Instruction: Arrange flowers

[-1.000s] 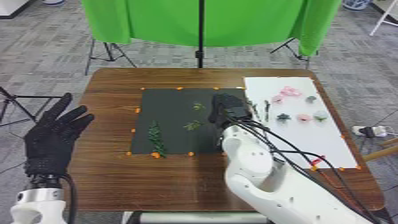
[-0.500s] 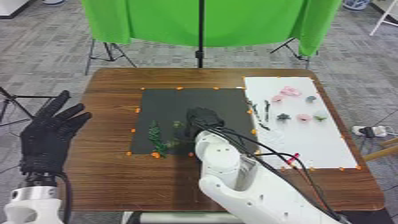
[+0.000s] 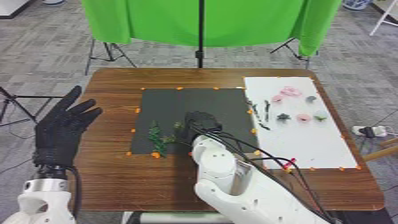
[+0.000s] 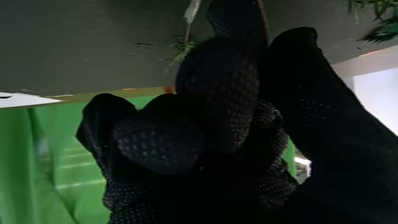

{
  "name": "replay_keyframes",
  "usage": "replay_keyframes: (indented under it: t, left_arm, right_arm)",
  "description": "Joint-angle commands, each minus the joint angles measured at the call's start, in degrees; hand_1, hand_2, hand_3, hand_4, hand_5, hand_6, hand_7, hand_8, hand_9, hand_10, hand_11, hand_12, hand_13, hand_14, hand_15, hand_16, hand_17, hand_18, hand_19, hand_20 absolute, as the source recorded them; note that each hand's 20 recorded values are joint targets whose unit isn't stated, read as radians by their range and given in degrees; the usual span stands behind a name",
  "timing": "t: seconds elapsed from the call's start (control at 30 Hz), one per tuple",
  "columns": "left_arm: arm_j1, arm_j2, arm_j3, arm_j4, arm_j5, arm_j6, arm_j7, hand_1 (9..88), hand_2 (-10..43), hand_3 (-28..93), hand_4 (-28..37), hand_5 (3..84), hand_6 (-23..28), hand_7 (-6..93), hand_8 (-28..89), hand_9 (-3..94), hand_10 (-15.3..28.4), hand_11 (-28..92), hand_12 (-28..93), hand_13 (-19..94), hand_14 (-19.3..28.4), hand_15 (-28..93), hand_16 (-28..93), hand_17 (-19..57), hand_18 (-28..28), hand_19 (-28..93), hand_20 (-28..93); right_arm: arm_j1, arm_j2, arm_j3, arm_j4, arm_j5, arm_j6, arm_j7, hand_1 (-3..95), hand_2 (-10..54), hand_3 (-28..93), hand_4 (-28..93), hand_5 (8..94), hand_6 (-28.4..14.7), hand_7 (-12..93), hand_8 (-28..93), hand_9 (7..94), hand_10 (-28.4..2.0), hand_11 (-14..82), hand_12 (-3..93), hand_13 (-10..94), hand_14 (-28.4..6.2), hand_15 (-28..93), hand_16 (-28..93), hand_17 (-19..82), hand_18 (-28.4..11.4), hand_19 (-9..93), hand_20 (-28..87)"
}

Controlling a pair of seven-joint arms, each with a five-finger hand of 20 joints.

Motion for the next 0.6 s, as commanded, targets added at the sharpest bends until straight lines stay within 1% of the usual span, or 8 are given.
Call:
replay_keyframes:
  t: [0.03,0.17,0.2,0.27,0.3,0.4,0.57,0.6]
  left_arm:
    - [-1.0,-0.09,0.72,0.85,0.78,-1.09,-1.58,23.1,9.0,75,-24.8,36.5,8.1,9.1,-7,36.3,19.2,27,14,26,26.0,54,-6,-8.3,25.4,49,22]
    - [-1.0,-0.15,0.53,0.78,0.84,-1.06,-1.67,23.4,8.9,75,-24.5,36.7,8.2,9.0,-7,36.3,19.2,27,14,26,26.0,54,-6,-8.4,25.4,49,22]
    - [-1.2,-0.04,0.74,0.91,0.84,-1.06,-1.69,23.4,8.9,76,-24.3,36.7,8.2,9.1,-7,36.3,19.2,27,14,26,26.0,54,-6,-8.4,25.4,49,22]
    - [-1.5,-0.21,0.92,1.08,0.86,-1.53,-2.03,23.5,8.9,76,-24.2,36.7,8.2,9.1,-7,36.3,19.2,27,14,26,26.0,54,-6,-8.4,25.4,49,22]
    - [-1.1,-0.15,0.93,0.93,0.80,-1.22,-1.66,23.6,8.9,76,-24.2,36.8,8.2,9.1,-7,36.3,19.2,27,14,26,26.0,54,-6,-8.3,25.4,49,22]
    - [-0.4,-0.10,0.57,0.80,0.61,-1.08,-1.45,23.8,8.9,76,-24.0,36.8,8.2,9.1,-7,36.2,19.1,27,14,26,26.1,54,-6,-8.3,25.4,49,22]
    - [0.5,-0.43,0.07,0.51,0.64,-1.11,-1.42,24.0,8.9,76,-23.8,36.8,8.3,9.0,-7,36.2,19.1,27,14,26,26.0,54,-6,-8.3,25.3,49,22]
    - [1.5,-0.41,-0.32,0.12,0.42,-0.71,-1.07,24.0,8.9,76,-23.8,36.9,8.3,9.0,-7,36.2,19.1,27,14,26,26.0,54,-6,-8.3,25.3,49,22]
  right_arm:
    - [0.0,-1.2,-0.9,-0.2,-0.3,1.1,1.9,42.7,0.8,73,-28,93.7,1.2,19,-8,93.7,-10.8,53.1,14.4,87,-11.8,76,19,52,-26.7,93,63]
    - [0.1,-1.9,-0.6,-0.6,0.5,-0.8,1.7,41.9,1.5,73,-27,93.7,1.2,23,-15,93.7,-10.7,54.6,13.4,87,-11.9,76,19,52,-26.8,93,63]
    - [0.4,-1.5,-1.4,-0.5,-0.2,0.7,1.7,41.8,1.6,73,-26,93.7,1.2,24,-16,93.7,-10.7,55.0,13.3,87,-12.1,76,19,52,-26.9,93,63]
    - [0.4,-1.4,-1.5,-0.2,-1.3,1.5,1.5,41.7,1.7,73,-26,93.7,1.2,23,-16,93.7,-10.7,54.8,13.2,87,-12.0,76,19,53,-27.1,93,63]
    - [0.3,-1.3,-1.3,-0.6,0.1,2.5,1.4,41.1,1.7,73,-27,93.7,1.2,22,-16,93.7,-10.7,53.7,13.3,87,-11.9,76,20,53,-27.1,93,63]
    - [1.3,-0.4,-2.7,-0.9,-1.3,5.0,1.1,37.7,0.5,71,-27,93.7,0.9,21,-16,93.7,-10.6,53.1,13.4,87,-11.9,76,20,53,-27.2,93,64]
    - [2.2,1.0,-3.8,-0.9,-4.8,5.8,0.7,35.1,-2.2,72,-27,93.7,0.4,22,-16,93.7,-10.7,53.4,13.2,87,-11.9,76,20,53,-27.3,93,64]
    - [1.9,0.9,-3.4,-1.2,-5.2,5.5,0.4,34.8,-2.5,73,-27,93.7,0.3,23,-16,93.7,-10.8,53.7,13.1,87,-11.9,76,20,53,-27.4,93,64]
